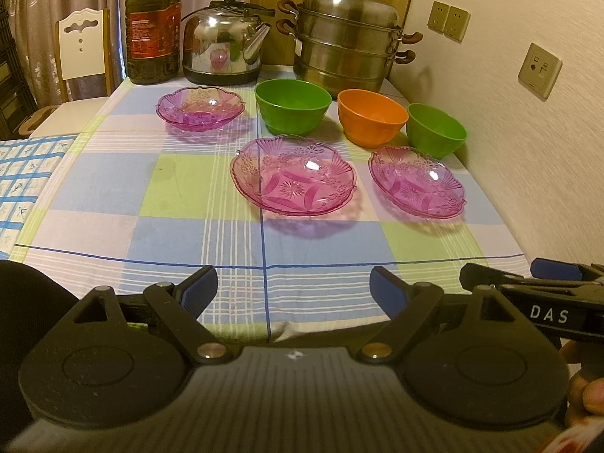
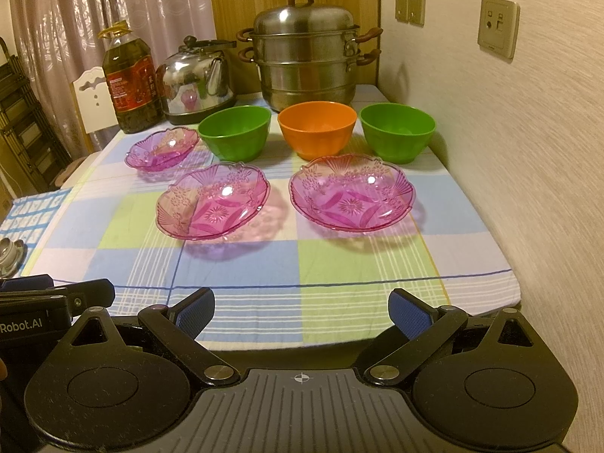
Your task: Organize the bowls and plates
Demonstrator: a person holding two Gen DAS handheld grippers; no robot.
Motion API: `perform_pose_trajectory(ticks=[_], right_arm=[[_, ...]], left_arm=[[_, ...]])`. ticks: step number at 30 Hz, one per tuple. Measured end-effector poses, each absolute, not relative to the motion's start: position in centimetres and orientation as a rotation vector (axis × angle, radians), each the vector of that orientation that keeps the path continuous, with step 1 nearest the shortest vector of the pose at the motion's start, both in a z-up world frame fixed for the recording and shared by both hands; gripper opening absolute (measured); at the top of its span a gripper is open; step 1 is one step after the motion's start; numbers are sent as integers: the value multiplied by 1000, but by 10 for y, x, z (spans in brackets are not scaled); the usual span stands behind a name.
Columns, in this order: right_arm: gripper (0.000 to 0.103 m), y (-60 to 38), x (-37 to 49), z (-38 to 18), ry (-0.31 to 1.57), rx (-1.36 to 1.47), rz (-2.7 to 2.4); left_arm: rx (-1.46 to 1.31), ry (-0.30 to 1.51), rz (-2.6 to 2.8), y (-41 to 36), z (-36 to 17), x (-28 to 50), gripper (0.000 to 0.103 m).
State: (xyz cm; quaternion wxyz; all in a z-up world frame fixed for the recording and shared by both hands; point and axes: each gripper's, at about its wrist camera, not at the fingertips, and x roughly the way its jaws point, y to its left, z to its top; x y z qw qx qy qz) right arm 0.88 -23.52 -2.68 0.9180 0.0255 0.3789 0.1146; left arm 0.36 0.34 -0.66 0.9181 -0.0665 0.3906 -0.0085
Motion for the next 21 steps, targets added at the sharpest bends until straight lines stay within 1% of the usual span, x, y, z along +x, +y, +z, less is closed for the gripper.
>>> perform_pose_trajectory(ticks=[21], right_arm=[[98,-234,9,-29,781,63,238]], left_arm=[[-172,789,-26,3,-4,7,85]])
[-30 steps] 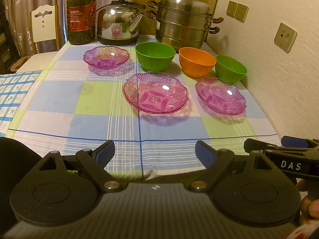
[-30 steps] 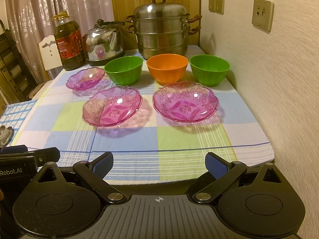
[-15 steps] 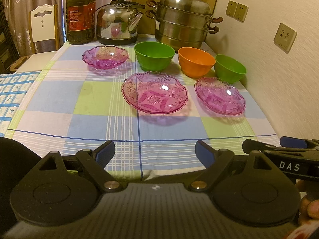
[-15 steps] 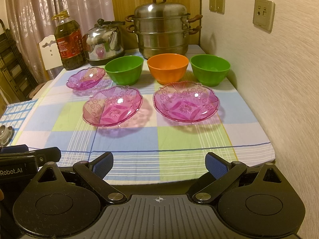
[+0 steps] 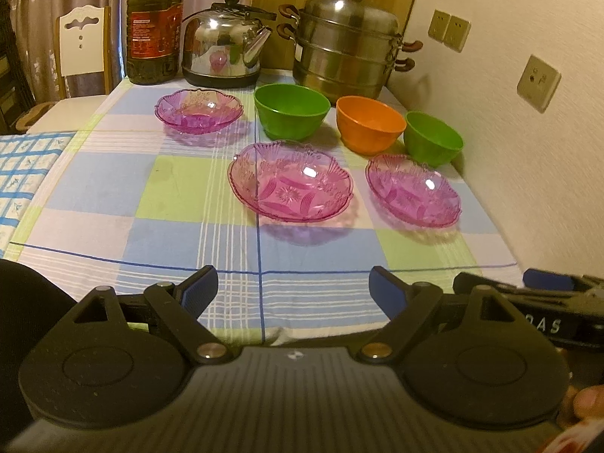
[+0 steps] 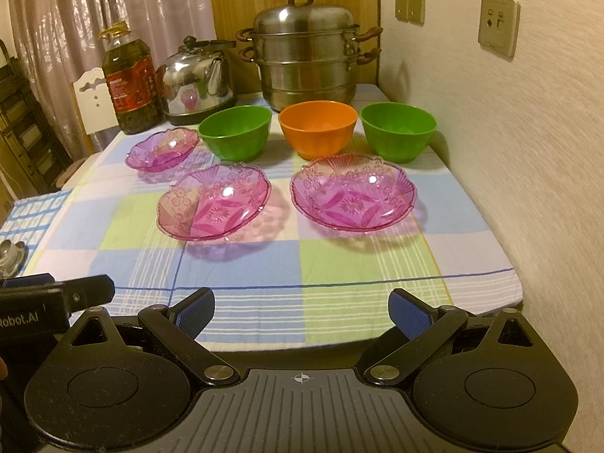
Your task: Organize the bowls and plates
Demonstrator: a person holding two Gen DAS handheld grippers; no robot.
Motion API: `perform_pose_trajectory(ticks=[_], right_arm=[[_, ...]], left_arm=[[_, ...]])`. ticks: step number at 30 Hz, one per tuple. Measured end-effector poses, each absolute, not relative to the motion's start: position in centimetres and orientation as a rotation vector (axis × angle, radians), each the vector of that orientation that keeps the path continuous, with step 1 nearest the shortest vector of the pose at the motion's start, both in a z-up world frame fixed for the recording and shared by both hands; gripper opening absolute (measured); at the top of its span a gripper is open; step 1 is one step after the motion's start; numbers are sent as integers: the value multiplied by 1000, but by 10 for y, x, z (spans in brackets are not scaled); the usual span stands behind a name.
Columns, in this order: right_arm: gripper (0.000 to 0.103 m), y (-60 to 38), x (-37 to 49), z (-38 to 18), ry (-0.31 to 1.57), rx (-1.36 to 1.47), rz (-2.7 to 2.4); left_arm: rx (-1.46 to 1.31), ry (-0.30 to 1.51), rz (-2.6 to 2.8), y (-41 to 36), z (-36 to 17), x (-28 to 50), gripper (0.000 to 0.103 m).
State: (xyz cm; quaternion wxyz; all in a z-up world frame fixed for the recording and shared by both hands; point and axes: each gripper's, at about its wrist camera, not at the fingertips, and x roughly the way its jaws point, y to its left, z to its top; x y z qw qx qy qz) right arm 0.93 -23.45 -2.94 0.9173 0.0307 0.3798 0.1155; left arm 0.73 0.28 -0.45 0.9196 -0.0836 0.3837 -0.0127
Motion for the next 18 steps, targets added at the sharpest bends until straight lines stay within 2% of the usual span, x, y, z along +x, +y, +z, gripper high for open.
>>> perform_pose_trajectory(ticks=[18], right_arm=[[98,-198,64,7,758,172,360]], left_arm=[[-267,703,57,89,27,63,85]])
